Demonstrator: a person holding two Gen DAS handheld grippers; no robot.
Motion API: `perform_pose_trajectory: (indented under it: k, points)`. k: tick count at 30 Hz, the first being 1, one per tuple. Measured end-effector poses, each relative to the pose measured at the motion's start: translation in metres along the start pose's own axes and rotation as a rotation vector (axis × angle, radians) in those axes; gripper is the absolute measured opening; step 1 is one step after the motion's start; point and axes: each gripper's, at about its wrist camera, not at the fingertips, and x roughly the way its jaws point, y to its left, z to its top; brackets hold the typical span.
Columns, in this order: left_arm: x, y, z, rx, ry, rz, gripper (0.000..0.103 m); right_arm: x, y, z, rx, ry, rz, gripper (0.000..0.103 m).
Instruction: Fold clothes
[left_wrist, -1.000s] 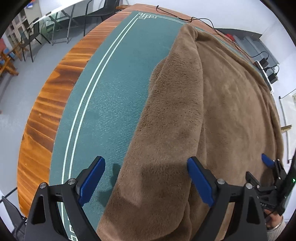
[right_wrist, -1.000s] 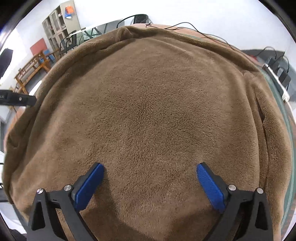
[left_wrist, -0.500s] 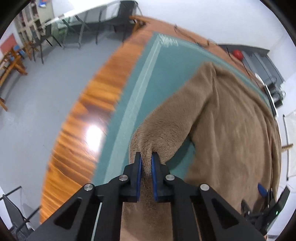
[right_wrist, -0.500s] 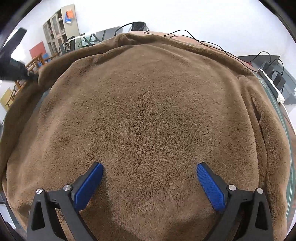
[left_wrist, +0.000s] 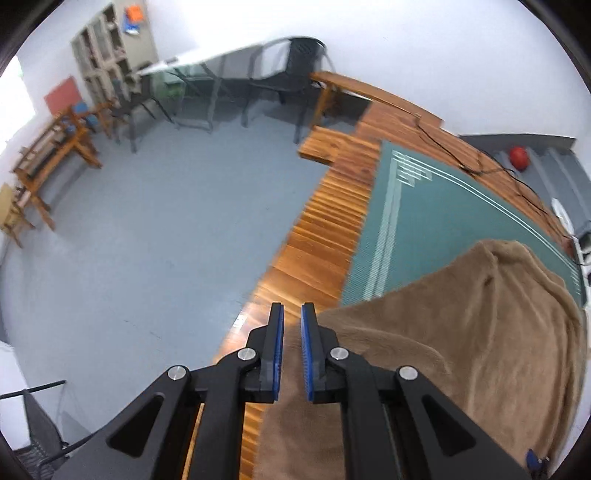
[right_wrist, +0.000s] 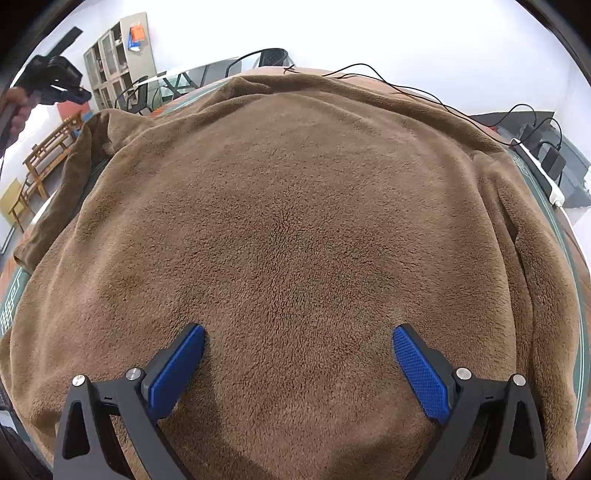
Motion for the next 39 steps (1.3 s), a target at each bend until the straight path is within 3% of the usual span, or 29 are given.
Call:
perform_pose_trajectory:
  k: [5,11,19,25,31,35,39]
  points:
    - [0.007,-0.038,-0.033,0.099,0.068,-0.105,0.018,0.003,0.0,0.002,0.001,-0.001,-0.001,0.102]
    - [0.004,-0.088,-0.089,0.161,0.155,-0.213,0.042,0.005,-0.001,0.004,-0.001,0.0,0.0,0.102]
    - [-0.006,-0.132,-0.157,0.165,0.235,-0.279,0.047,0.009,-0.002,0.01,-0.007,0.005,0.012,0.102]
    - [-0.01,-0.157,-0.19,0.167,0.254,-0.243,0.052,-0.01,-0.01,0.008,0.048,-0.001,-0.041,0.102]
    - [-0.008,-0.164,-0.212,0.164,0.245,-0.177,0.059,-0.067,-0.085,-0.036,0.291,-0.05,0.024,0.102]
    - [-0.008,-0.173,-0.221,0.175,0.227,-0.128,0.067,-0.077,-0.131,-0.067,0.404,0.0,-0.045,0.102]
    - [-0.009,-0.182,-0.228,0.2,0.22,-0.086,0.073,-0.076,-0.17,-0.081,0.433,0.02,-0.186,0.102]
